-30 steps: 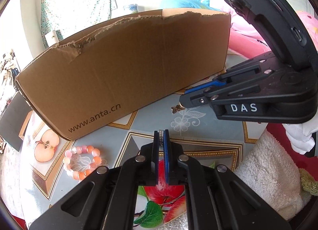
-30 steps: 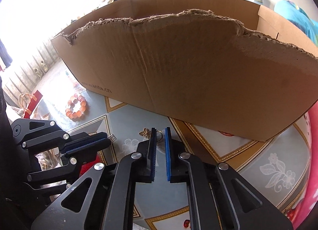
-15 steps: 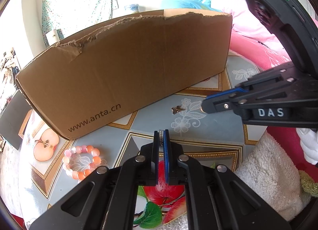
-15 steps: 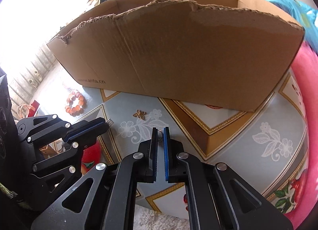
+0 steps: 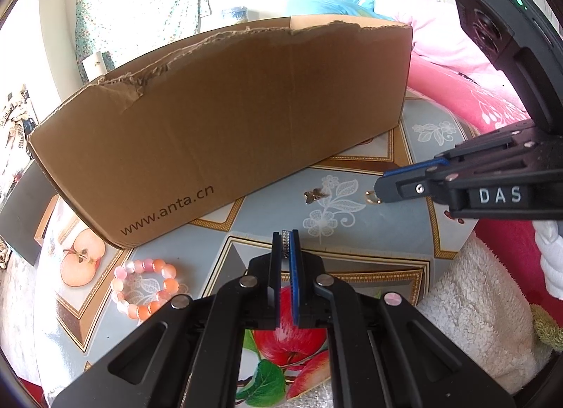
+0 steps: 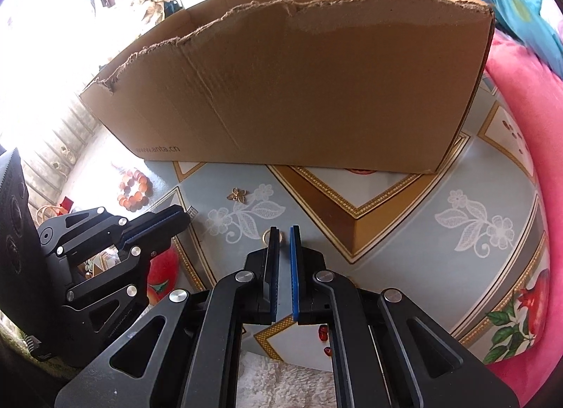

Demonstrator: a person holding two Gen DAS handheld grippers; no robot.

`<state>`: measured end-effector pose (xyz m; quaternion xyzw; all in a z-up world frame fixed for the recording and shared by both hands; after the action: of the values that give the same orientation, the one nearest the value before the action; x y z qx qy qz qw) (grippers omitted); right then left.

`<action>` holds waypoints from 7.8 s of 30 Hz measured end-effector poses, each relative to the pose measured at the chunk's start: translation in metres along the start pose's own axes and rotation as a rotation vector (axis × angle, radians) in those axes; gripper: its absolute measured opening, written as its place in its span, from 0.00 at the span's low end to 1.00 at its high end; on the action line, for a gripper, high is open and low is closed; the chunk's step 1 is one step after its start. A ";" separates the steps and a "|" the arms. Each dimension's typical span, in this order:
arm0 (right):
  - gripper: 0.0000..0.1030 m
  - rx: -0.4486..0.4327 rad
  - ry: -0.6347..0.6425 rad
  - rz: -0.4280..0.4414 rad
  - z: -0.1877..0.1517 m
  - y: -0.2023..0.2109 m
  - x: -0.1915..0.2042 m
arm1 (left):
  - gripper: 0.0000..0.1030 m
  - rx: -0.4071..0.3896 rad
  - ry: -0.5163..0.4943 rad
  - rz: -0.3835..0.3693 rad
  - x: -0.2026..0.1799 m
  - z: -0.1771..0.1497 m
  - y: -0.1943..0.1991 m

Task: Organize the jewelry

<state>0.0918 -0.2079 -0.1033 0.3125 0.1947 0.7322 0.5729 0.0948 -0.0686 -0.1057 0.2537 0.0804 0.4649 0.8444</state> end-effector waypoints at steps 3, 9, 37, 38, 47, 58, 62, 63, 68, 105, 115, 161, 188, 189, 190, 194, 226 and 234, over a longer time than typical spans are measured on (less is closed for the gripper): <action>0.04 0.004 0.006 0.013 -0.005 -0.005 0.007 | 0.03 0.001 0.000 -0.002 0.000 0.000 0.000; 0.06 0.023 0.008 0.040 -0.014 -0.008 0.016 | 0.03 0.000 0.006 -0.004 0.000 0.000 0.000; 0.15 0.003 0.052 0.113 -0.019 -0.009 0.035 | 0.03 0.000 0.014 -0.016 0.002 0.002 -0.001; 0.15 0.003 0.059 0.117 -0.018 -0.009 0.036 | 0.03 0.001 0.011 -0.015 0.002 0.002 -0.001; 0.23 -0.032 0.216 0.086 -0.010 -0.004 0.041 | 0.03 0.003 0.002 -0.018 0.001 0.003 -0.002; 0.10 -0.021 0.404 0.112 -0.015 -0.022 0.054 | 0.03 0.003 -0.013 -0.021 0.000 0.003 -0.004; 0.09 -0.036 0.398 0.109 -0.015 -0.018 0.052 | 0.03 0.003 -0.012 -0.021 0.000 0.003 -0.003; 0.09 -0.039 0.385 0.108 -0.015 -0.019 0.052 | 0.03 0.003 -0.011 -0.022 0.000 0.003 -0.004; 0.09 -0.049 0.329 0.111 -0.010 -0.014 0.041 | 0.03 0.004 -0.014 -0.023 0.000 0.003 -0.004; 0.10 -0.322 0.210 0.149 0.150 0.098 0.012 | 0.03 -0.263 0.076 -0.161 0.033 0.155 0.066; 0.10 0.022 0.304 0.108 0.171 -0.004 -0.009 | 0.03 0.165 0.239 -0.290 0.046 0.150 -0.057; 0.15 -0.236 0.036 0.352 0.139 0.121 0.014 | 0.45 -0.075 0.421 0.093 0.179 0.105 0.102; 0.17 -0.029 -0.083 0.182 0.018 0.004 0.054 | 0.34 0.098 0.051 0.098 0.073 -0.013 0.009; 0.17 -0.031 -0.086 0.181 0.017 0.005 0.053 | 0.29 0.096 0.050 0.104 0.075 -0.012 0.008; 0.17 -0.034 -0.090 0.180 0.017 0.005 0.053 | 0.22 0.095 0.054 0.112 0.078 -0.012 0.007; 0.17 -0.042 -0.092 0.175 0.015 0.007 0.047 | 0.09 0.081 0.097 0.103 0.079 -0.012 0.005; 0.10 -0.074 0.323 0.025 0.011 -0.001 0.073 | 0.09 0.046 0.093 -0.013 0.050 -0.014 0.012; 0.10 -0.092 0.239 0.041 0.012 0.013 0.073 | 0.09 0.044 0.095 -0.012 0.050 -0.015 0.013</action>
<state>0.0796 -0.1426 -0.0690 0.2002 0.2214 0.7839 0.5444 0.1070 -0.0161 -0.1069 0.2495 0.1323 0.4692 0.8367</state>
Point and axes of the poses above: each gripper's, at about its wrist camera, not at the fingertips, and y roughly against the way its jaws point, x to its left, z to its top, the point moved 9 cm from there along -y, roughly the way its jaws point, and after that the axes turned 15 degrees about -x, right-handed, at the moved point
